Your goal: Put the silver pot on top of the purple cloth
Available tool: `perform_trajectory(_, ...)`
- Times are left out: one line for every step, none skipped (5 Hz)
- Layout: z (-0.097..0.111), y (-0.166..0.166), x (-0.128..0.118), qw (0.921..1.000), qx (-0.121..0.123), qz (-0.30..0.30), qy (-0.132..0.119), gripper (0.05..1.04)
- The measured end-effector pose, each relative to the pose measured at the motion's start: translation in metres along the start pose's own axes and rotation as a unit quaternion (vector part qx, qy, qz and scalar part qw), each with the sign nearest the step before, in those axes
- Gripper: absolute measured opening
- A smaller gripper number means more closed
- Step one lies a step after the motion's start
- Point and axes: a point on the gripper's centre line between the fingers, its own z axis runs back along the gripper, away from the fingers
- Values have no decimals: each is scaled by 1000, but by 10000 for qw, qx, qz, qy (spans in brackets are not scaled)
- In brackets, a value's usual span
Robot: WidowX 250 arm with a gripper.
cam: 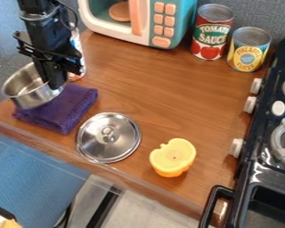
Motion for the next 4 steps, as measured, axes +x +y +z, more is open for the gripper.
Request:
perform_trajectory(-8,-4,5,10000,36,-37,52,68)
perform_trajectory(-9,-12,11,9999,90,-133,13,68)
perform_trajectory(-18,-17,12,9996,139,-220,93,68)
perform_trajectory(-24,-19,11,9994,194,-203,220,93)
